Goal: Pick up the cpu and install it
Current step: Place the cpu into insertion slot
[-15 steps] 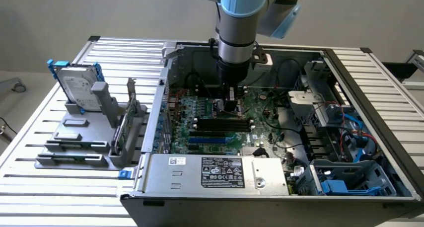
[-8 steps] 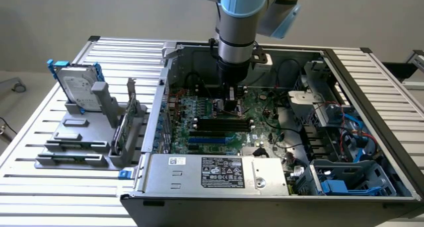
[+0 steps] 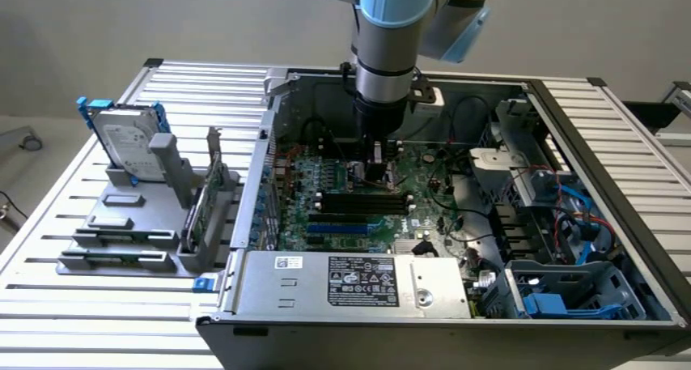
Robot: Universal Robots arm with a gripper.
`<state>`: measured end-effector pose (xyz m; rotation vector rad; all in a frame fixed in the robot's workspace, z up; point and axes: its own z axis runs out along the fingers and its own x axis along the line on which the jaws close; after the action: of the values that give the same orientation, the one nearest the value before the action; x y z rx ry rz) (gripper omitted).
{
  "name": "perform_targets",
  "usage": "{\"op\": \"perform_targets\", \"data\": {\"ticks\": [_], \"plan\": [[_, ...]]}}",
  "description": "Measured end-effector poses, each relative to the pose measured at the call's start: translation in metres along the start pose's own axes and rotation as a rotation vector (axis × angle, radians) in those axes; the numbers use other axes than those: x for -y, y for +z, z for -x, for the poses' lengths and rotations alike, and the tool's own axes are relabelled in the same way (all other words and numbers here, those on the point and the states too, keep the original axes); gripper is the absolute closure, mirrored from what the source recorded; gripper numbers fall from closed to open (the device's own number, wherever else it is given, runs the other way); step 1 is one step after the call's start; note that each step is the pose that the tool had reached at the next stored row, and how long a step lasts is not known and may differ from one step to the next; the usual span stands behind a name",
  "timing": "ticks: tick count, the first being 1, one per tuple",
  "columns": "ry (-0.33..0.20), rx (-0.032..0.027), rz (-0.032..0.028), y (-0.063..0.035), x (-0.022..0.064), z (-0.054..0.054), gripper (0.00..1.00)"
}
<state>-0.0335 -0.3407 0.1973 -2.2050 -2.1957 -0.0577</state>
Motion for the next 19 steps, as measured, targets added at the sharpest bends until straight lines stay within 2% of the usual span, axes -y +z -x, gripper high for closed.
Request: {"op": "perform_targets", "data": {"ticks": [8, 19], "plan": [[0.003, 0.0029, 0.0001, 0.0000, -0.0012, 0.0000, 0.45], [0.014, 0.0032, 0.0006, -0.0001, -0.0010, 0.0017, 0.45]]}}
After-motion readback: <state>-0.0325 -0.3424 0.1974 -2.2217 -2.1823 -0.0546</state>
